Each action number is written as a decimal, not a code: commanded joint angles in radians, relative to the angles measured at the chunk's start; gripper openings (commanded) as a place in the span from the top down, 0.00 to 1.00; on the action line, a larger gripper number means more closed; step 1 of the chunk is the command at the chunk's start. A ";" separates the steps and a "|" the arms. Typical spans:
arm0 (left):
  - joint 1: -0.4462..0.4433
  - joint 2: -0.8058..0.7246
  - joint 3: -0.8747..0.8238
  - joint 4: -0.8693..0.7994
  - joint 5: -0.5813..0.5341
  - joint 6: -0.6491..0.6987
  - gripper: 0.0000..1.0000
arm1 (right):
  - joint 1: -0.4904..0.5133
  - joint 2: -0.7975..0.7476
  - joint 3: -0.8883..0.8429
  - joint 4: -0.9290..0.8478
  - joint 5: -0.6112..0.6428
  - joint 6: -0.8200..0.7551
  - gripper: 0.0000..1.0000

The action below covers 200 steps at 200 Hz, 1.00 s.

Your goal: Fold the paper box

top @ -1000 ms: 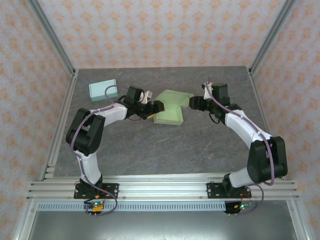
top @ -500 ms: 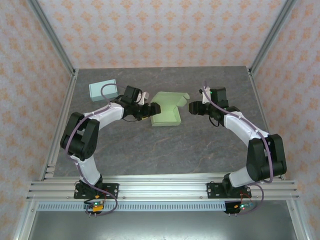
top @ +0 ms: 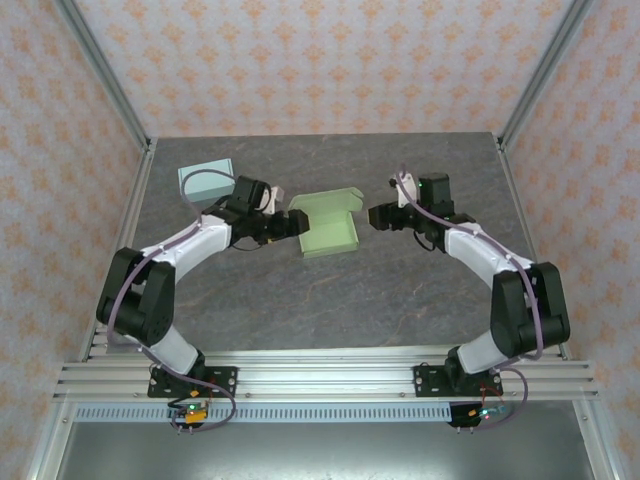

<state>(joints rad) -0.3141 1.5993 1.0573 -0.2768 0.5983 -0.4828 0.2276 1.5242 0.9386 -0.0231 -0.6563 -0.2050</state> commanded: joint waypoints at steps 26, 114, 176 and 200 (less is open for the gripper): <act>-0.004 0.059 0.145 -0.078 -0.092 0.093 0.16 | 0.013 0.131 0.133 0.065 -0.095 -0.015 0.28; -0.019 0.112 0.243 -0.141 -0.185 0.168 0.45 | 0.056 0.317 0.348 -0.044 -0.174 -0.041 0.55; -0.048 0.132 0.275 -0.164 -0.174 0.143 0.61 | 0.120 0.269 0.285 -0.068 -0.084 0.038 0.75; -0.064 0.163 0.304 -0.188 -0.174 0.097 0.64 | 0.153 0.241 0.254 -0.037 -0.010 0.111 0.76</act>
<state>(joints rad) -0.3592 1.7252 1.3113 -0.4236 0.4351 -0.3439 0.3443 1.8217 1.2263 -0.0814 -0.7422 -0.1726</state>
